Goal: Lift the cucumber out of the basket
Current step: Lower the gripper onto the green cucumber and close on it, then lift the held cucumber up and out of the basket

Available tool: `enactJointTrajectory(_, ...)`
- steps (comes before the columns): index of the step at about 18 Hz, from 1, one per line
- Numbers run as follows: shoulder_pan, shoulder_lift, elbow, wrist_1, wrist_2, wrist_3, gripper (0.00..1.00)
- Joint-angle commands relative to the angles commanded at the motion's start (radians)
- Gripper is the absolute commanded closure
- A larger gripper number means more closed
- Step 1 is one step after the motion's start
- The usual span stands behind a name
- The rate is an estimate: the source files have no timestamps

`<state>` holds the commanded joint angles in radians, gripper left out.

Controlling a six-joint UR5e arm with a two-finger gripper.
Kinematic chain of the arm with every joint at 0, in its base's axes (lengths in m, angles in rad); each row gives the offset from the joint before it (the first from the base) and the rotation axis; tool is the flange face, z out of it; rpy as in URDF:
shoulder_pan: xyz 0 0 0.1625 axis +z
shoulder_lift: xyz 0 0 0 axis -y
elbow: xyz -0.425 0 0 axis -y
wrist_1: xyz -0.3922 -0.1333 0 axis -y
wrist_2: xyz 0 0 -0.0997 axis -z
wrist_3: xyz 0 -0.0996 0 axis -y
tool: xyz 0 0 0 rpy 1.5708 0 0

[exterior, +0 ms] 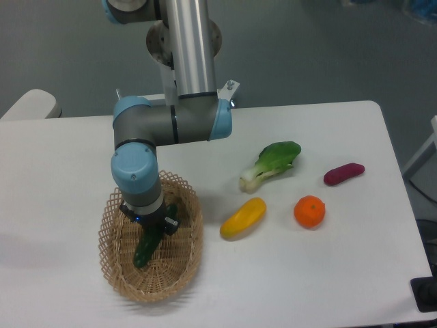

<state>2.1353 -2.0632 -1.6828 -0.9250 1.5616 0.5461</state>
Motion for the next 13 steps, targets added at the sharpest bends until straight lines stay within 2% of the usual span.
enactJointTrajectory(3,0.002,0.0,0.015,0.0,0.0,0.002,0.76)
enactJointTrajectory(7,0.011,0.018,0.106,-0.02,-0.002,0.017,0.76)
enactJointTrajectory(13,0.067,0.023,0.27,-0.133,-0.008,0.101,0.76)
